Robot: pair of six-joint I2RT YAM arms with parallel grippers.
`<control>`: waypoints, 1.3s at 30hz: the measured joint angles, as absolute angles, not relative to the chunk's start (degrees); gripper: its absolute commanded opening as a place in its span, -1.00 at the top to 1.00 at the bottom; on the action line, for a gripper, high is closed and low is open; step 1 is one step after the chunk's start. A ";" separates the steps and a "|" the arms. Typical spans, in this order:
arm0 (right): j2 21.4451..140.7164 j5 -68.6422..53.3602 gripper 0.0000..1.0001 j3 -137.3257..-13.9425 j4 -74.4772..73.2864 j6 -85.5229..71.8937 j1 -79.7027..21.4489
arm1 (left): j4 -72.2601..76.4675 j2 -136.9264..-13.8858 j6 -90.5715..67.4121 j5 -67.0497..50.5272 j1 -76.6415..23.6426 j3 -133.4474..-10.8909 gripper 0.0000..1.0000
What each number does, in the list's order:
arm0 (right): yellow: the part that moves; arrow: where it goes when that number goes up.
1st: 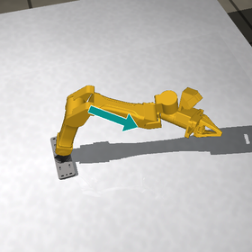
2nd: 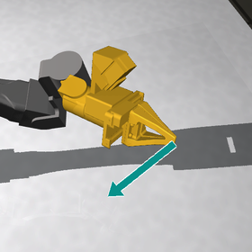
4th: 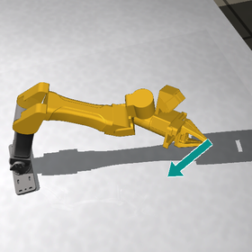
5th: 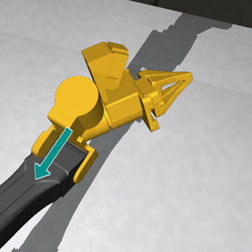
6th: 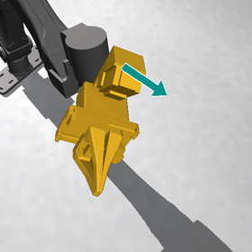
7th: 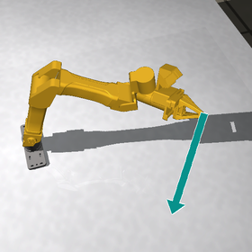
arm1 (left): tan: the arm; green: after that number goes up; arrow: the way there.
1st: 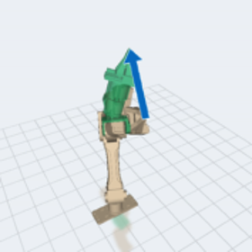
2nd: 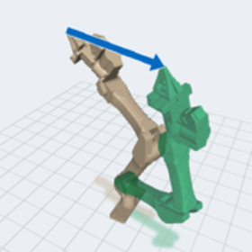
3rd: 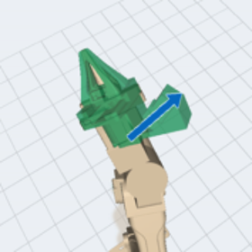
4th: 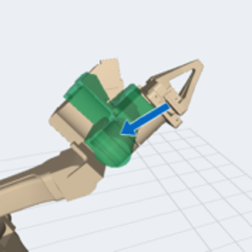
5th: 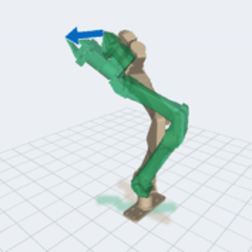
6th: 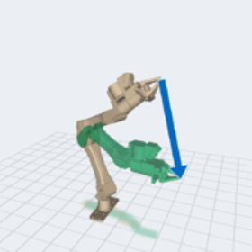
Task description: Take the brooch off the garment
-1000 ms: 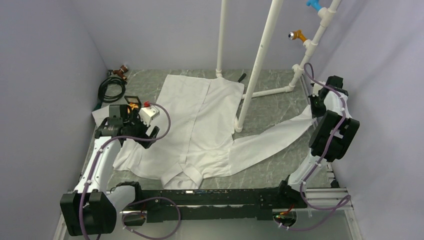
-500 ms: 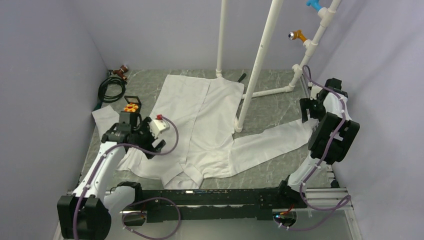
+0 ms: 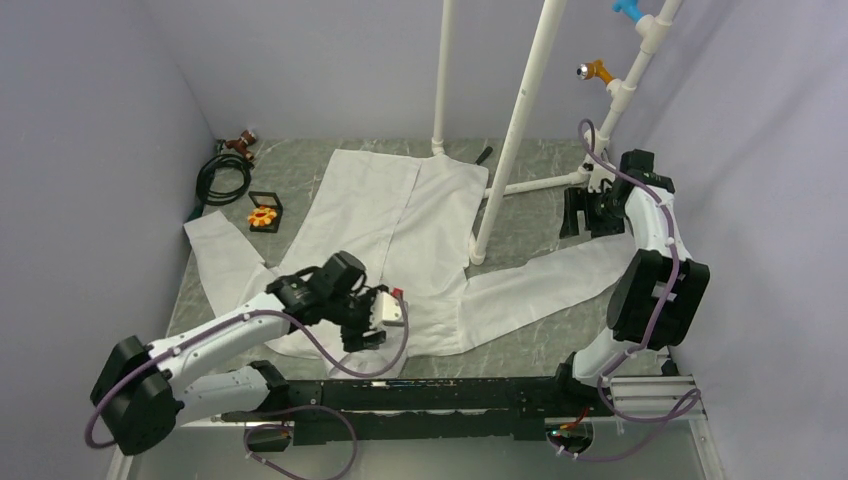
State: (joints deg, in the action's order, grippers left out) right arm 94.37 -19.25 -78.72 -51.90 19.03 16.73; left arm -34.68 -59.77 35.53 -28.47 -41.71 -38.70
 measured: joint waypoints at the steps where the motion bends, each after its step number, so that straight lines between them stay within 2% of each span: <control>1: 94.11 -19.44 -0.70 -78.19 -52.25 18.74 16.93 | -33.87 -61.06 35.40 -28.05 -44.18 -38.70 -0.35; 5: 92.53 -19.66 -0.70 -75.99 -52.77 17.67 17.28 | -31.40 -66.13 35.31 -25.36 -52.60 -38.70 -0.33; 10: 90.65 -20.10 -0.70 -73.87 -52.86 16.60 17.30 | -28.42 -70.81 35.33 -22.55 -57.63 -38.70 -0.24; 12: 89.58 -20.10 -0.71 -72.60 -52.86 16.38 17.32 | -26.96 -73.03 35.35 -21.80 -58.22 -38.70 -0.12; 16: 88.07 -20.08 -0.70 -71.46 -52.97 16.27 17.32 | -26.35 -77.17 36.05 -21.10 -58.33 -38.76 0.27; 18: 87.96 -20.08 -0.71 -71.46 -52.88 16.27 17.32 | -26.55 -78.70 36.91 -21.43 -58.39 -38.92 0.38; 26: 87.96 -20.03 -0.71 -71.33 -52.88 16.25 17.32 | -31.75 -77.58 41.45 -29.39 -58.94 -40.84 0.45; 28: 87.96 -20.08 -0.70 -71.33 -52.88 16.25 17.32 | -33.41 -77.41 42.61 -31.40 -59.44 -41.82 0.35; 31: 87.96 -20.10 -0.72 -71.33 -52.90 16.23 17.32 | -35.27 -77.43 43.68 -33.21 -59.64 -42.65 -0.37; 33: 87.96 -20.16 -0.73 -71.33 -52.90 16.25 17.32 | -36.40 -77.43 43.97 -33.82 -59.70 -43.18 -0.67; 34: 87.96 -20.25 -0.74 -71.33 -52.93 16.27 17.32 | -36.82 -77.34 43.66 -33.98 -59.66 -43.48 -0.88; 35: 87.96 -20.34 -0.74 -71.33 -52.93 16.27 17.32 | -37.01 -76.99 43.31 -34.02 -59.42 -43.72 -0.98; 39: 87.96 -21.67 -0.76 -71.33 -52.93 16.32 17.32 | -38.92 -71.44 40.10 -34.33 -55.00 -45.63 -0.99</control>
State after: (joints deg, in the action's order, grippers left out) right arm 87.96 -21.67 -71.33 -52.93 16.32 17.32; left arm -38.92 -71.44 40.10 -34.33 -55.00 -45.63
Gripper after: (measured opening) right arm 0.872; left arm 0.990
